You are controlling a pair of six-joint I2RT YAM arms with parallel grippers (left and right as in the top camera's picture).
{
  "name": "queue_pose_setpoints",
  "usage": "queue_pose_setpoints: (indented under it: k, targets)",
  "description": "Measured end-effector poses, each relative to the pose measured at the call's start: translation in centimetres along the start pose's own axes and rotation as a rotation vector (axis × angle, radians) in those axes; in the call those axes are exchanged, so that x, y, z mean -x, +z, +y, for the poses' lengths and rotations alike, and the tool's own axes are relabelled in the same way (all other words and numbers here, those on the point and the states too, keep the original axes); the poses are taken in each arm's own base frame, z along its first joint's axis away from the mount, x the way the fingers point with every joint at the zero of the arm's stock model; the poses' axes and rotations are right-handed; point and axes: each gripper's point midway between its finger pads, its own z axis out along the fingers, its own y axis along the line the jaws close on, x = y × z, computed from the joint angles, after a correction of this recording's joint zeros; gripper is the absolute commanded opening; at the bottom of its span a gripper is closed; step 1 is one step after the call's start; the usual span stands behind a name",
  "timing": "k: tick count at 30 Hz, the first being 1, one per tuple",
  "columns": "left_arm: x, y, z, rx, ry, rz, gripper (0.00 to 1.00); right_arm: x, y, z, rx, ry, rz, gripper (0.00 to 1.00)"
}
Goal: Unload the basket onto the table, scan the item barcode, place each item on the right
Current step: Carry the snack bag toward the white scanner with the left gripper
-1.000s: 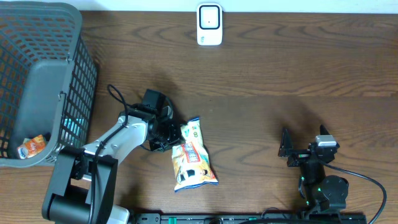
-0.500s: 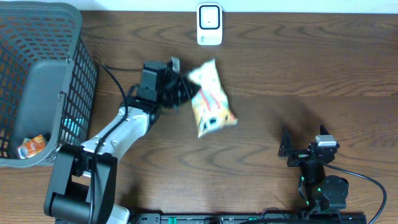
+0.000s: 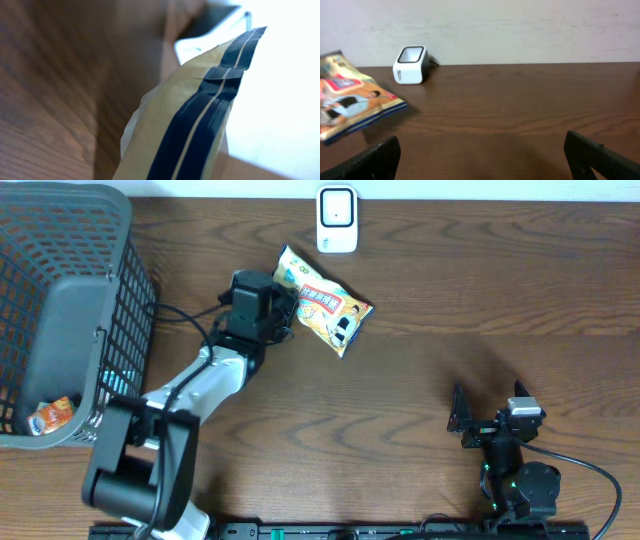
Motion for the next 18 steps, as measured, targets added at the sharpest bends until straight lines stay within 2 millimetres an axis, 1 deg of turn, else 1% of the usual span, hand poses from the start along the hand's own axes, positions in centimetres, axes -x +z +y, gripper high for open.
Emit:
queue_pose_setpoints:
  k: [1, 3, 6, 7, 8, 10, 11, 14, 18]
  targets:
    - [-0.2, 0.5, 0.4, 0.005, -0.030, -0.002, 0.12, 0.0, 0.0, 0.0, 0.000, 0.000, 0.000, 0.99]
    - [-0.8, 1.4, 0.7, 0.000, -0.073, -0.001, 0.12, 0.0, 0.0, 0.0, 0.000, 0.000, 0.000, 0.99]
    - [-2.0, 2.3, 0.2, -0.037, -0.100, 0.011, 0.16, 0.0, 0.0, 0.0, 0.000, 0.000, 0.000, 0.99]
    - [-2.5, 2.3, -0.2, -0.056, -0.101, 0.017, 0.17, 0.0, 0.0, 0.0, 0.000, 0.000, 0.000, 0.99]
    - [-3.0, 2.3, -0.8, -0.077, -0.102, 0.025, 0.24, 0.0, 0.0, 0.0, 0.000, 0.000, 0.000, 0.99]
    - [-4.3, 2.2, -2.2, -0.129, -0.099, 0.045, 0.26, 0.0, 0.0, 0.0, 0.000, 0.000, 0.000, 0.99]
    - [-5.0, 2.2, -2.5, -0.141, -0.095, 0.054, 0.29, 0.0, 0.0, 0.0, 0.000, 0.000, 0.000, 0.99]
    - [-6.8, 2.1, -2.6, -0.143, -0.078, 0.078, 0.35, 0.0, 0.0, 0.0, 0.000, 0.000, 0.000, 0.99]
    - [-8.4, 2.0, -2.8, -0.150, -0.066, 0.097, 0.36, 0.0, 0.0, 0.0, 0.000, 0.000, 0.000, 0.99]
